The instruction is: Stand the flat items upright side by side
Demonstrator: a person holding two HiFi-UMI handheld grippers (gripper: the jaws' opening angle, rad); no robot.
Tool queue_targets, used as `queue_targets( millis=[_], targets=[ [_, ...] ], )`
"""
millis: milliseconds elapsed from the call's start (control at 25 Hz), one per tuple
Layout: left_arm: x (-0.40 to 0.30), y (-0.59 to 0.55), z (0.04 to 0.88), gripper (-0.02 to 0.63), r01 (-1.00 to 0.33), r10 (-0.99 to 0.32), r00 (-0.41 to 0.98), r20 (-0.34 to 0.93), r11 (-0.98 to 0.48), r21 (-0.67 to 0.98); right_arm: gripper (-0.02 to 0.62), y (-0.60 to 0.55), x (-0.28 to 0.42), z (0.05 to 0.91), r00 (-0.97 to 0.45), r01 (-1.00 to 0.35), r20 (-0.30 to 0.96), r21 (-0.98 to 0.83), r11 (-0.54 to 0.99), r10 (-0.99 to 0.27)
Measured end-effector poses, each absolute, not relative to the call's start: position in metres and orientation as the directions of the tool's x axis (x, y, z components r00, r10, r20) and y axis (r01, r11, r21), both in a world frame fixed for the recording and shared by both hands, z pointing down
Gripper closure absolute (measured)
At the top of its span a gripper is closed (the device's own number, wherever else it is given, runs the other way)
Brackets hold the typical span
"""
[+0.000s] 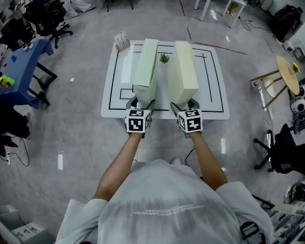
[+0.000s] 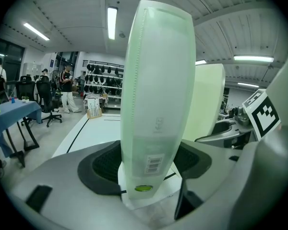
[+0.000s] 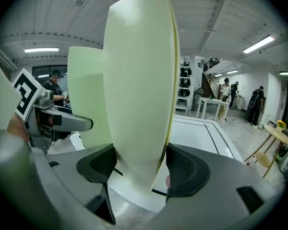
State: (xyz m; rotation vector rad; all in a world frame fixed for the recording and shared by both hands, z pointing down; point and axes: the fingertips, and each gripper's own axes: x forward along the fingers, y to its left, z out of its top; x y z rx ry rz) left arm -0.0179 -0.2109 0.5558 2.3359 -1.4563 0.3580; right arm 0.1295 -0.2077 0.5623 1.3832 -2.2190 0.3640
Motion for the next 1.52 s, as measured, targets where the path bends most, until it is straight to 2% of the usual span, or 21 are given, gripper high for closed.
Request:
queue_targets(
  millis=[640,1040,1160,1480,1520],
  targets=[
    [0.03,-0.208,0.555,0.264,-0.863,-0.761,0.499,0.415,-0.477,0.163,0.246,-0.205,0.131,0.563,-0.399,-0.858,0.556,0.056,0.511,-0.73],
    [0.026,-0.189,0.55,0.257,-0.739,-0.668,0.668,0.329,-0.647,0.186,0.249,-0.189,0.136,0.563,-0.537,-0.728,0.57,0.058,0.683,-0.621],
    [0.023,-0.186,0.548,0.284,-0.725,-0.657,0.682,0.323,-0.665,0.178,0.258,-0.188,0.137,0.563,-0.538,-0.713,0.577,0.079,0.697,-0.615],
    [0.038,-0.18,0.545,0.287,-0.701,-0.63,0.709,0.316,-0.68,0.217,0.281,-0.185,0.132,0.562,-0.541,-0.694,0.583,0.096,0.713,-0.606],
    [0.042,-0.177,0.544,0.308,-0.685,-0.616,0.724,0.31,-0.697,0.212,0.281,-0.185,0.132,0.562,-0.54,-0.692,0.586,0.101,0.715,-0.605]
  ],
)
